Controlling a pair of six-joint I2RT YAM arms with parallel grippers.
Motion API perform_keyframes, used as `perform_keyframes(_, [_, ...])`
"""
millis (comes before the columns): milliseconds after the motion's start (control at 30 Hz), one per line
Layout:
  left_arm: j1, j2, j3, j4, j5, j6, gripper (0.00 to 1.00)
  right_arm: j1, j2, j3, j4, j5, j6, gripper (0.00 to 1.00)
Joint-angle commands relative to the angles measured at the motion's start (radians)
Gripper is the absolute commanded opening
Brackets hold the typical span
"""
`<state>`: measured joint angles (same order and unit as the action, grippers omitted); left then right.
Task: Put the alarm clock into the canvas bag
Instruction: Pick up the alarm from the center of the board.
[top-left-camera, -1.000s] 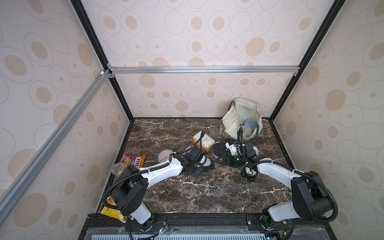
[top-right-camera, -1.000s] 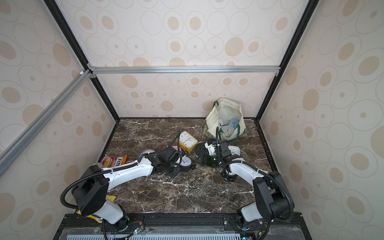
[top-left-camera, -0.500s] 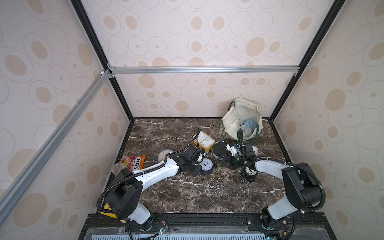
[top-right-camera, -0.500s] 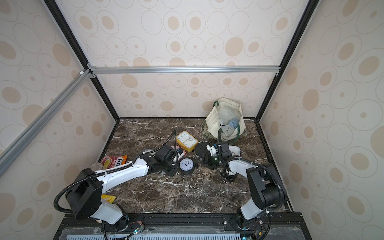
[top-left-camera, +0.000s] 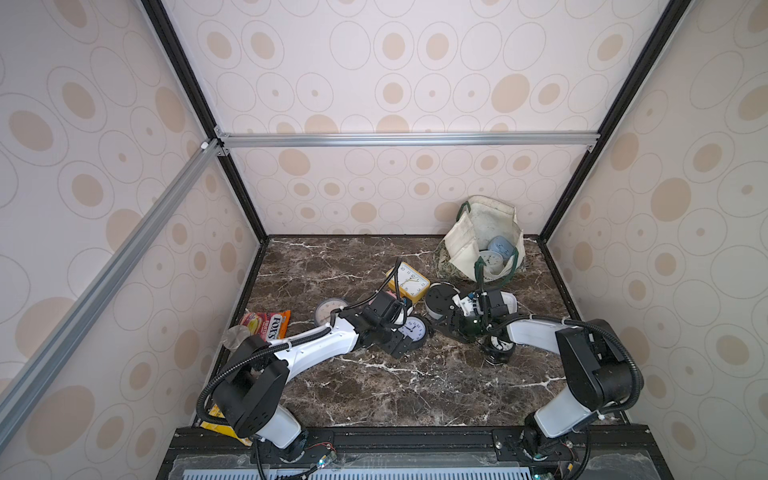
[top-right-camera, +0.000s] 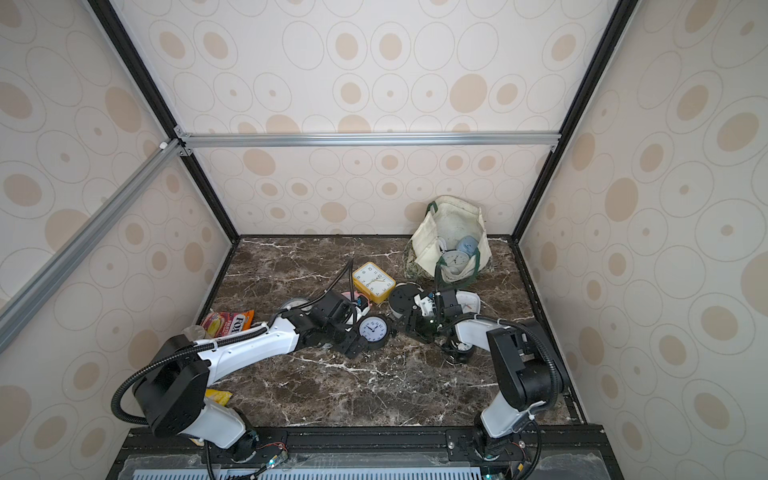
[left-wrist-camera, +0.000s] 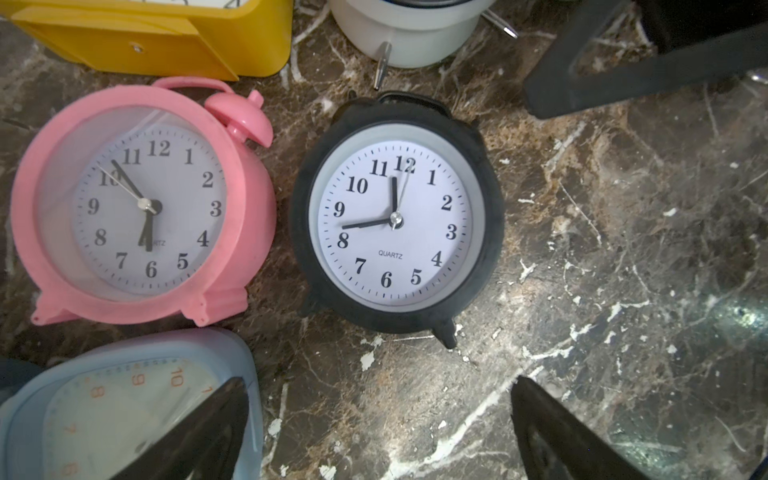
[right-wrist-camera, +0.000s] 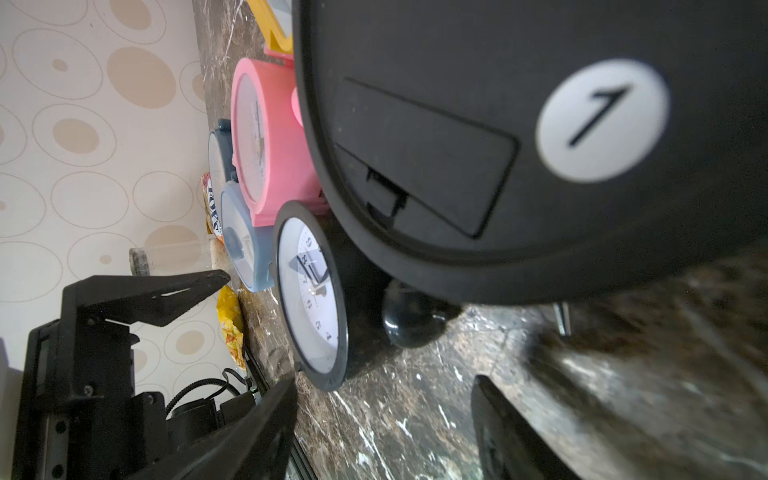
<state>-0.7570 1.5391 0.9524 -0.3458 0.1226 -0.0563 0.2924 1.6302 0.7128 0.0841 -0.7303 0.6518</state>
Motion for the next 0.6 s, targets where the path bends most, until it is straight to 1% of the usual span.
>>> perform_keyframes(0, [-0.007,0.045,0.053,-0.033,-0.011,0.148,0.98,0.005,0.012,-0.009,0.037,-0.025,0.019,0.67])
perform_keyframes(100, [-0.007,0.099,0.099,-0.081,-0.045,0.207,0.98,0.004,0.001,-0.009,0.042,-0.029,0.019,0.67])
perform_keyframes(200, [-0.006,0.133,0.135,-0.096,-0.043,0.242,0.98,0.004,-0.009,-0.009,0.034,-0.029,0.011,0.67])
perform_keyframes(367, [-0.004,0.188,0.187,-0.109,-0.052,0.253,0.98,0.004,-0.014,-0.020,0.046,-0.036,0.017,0.67])
perform_keyframes(567, [-0.004,0.237,0.235,-0.127,-0.036,0.259,0.98,0.004,-0.024,-0.018,0.046,-0.039,0.014,0.66])
